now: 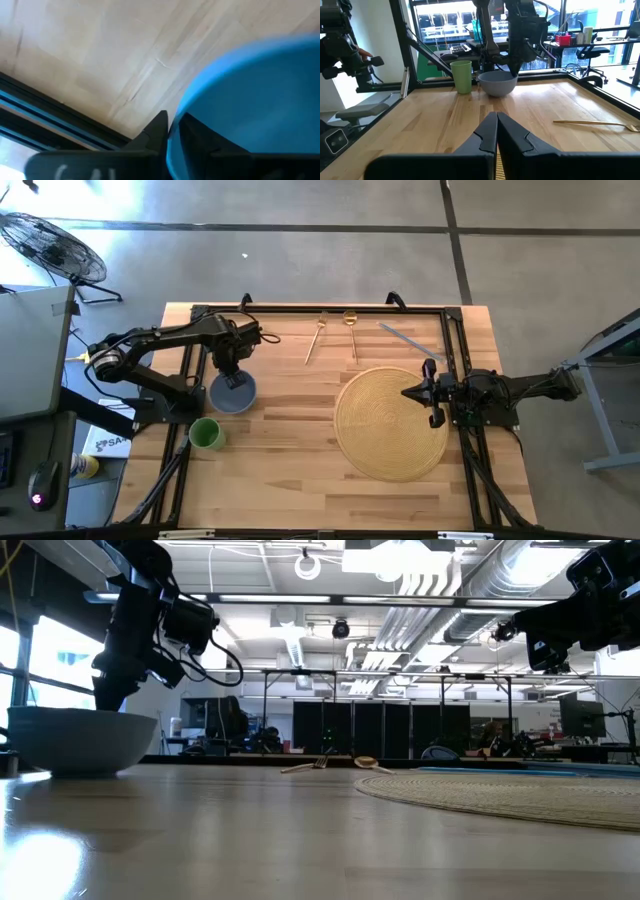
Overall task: Pick & Place Utensil
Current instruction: Put the blue bowl on the center of the brown table mat
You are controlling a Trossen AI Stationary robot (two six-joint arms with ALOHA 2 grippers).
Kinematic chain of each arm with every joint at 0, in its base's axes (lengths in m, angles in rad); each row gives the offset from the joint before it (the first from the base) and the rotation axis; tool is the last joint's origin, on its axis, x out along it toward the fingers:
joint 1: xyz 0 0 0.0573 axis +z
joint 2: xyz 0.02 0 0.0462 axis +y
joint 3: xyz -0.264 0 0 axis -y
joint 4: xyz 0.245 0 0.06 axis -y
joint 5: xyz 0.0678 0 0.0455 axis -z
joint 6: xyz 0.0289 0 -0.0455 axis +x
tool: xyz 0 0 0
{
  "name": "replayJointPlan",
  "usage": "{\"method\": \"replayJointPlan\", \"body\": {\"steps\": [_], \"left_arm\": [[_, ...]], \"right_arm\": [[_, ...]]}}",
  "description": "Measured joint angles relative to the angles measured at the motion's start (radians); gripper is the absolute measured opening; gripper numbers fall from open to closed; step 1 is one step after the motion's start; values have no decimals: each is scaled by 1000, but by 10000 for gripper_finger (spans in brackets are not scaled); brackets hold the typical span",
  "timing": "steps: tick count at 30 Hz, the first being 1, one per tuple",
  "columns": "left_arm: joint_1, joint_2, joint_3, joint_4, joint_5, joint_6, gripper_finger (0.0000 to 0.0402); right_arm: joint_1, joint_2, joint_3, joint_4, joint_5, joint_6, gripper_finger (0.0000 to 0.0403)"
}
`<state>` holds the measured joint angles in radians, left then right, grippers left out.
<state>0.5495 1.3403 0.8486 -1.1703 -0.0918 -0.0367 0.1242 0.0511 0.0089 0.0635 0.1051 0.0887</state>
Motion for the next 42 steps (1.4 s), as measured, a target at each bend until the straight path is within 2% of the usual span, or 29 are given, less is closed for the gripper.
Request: {"method": "replayJointPlan", "body": {"steps": [5,14,24,31,42], "left_arm": [[0,0,0,8,-8,8,10],[0,0,6,18,11,7,7],[-25,20,126,22,25,0,6],[-110,179,242,16,90,-8,6],[-211,485,579,11,203,97,5]], "right_arm": [[0,0,0,0,0,0,5],[0,0,0,0,0,0,3],[0,0,0,0,0,0,1],[0,0,0,0,0,0,5],[0,0,0,0,0,0,4]]}}
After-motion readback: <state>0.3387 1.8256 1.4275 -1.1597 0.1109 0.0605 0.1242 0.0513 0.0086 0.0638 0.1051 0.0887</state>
